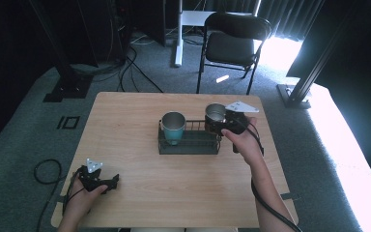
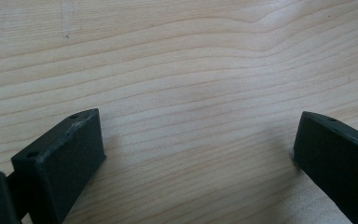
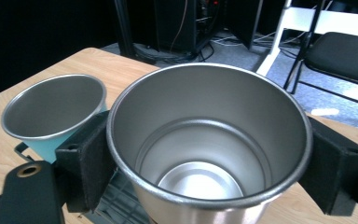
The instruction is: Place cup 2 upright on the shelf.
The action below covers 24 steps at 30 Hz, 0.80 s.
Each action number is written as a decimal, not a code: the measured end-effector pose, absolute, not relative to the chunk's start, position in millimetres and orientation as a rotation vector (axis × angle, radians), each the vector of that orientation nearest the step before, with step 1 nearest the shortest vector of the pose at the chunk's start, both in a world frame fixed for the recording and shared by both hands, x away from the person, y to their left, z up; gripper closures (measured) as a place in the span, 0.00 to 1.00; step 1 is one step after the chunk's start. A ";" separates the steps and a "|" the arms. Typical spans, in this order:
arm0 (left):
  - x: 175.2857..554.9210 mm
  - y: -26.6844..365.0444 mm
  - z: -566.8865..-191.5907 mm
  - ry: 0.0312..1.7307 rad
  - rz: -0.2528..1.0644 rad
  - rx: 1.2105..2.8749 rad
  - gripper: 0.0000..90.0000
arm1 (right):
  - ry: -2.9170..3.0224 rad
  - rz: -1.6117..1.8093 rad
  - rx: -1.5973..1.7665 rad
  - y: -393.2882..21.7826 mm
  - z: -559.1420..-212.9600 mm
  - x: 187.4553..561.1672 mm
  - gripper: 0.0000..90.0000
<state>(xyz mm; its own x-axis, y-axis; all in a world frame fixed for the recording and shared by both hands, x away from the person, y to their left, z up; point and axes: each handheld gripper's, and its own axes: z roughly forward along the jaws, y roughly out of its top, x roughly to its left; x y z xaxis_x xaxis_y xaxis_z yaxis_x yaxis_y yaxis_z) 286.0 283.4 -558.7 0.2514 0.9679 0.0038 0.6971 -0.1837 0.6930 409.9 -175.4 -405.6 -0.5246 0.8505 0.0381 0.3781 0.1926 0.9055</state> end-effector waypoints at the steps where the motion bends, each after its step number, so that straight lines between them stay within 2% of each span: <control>1: 286.0 283.4 -558.7 1.509 0.612 1.954 0.03 | 1.999 1.299 1.140 -172.5 -407.0 410.7 0.17; 15: 286.0 283.4 -558.7 1.509 0.612 1.955 0.03 | 2.052 1.292 1.132 -147.0 -430.2 417.4 0.17; 24: 286.0 283.4 -558.7 1.509 0.612 1.954 0.03 | 2.071 1.266 1.150 -136.8 -457.4 421.9 0.17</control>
<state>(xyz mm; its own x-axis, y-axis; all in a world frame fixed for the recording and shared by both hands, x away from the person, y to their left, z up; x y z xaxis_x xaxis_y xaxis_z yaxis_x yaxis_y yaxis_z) 286.0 283.4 -558.7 0.2518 0.9678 0.0036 0.6968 -0.1839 0.6932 421.9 -136.8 -457.4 -0.5499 0.8341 0.0440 0.4192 0.2300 0.8783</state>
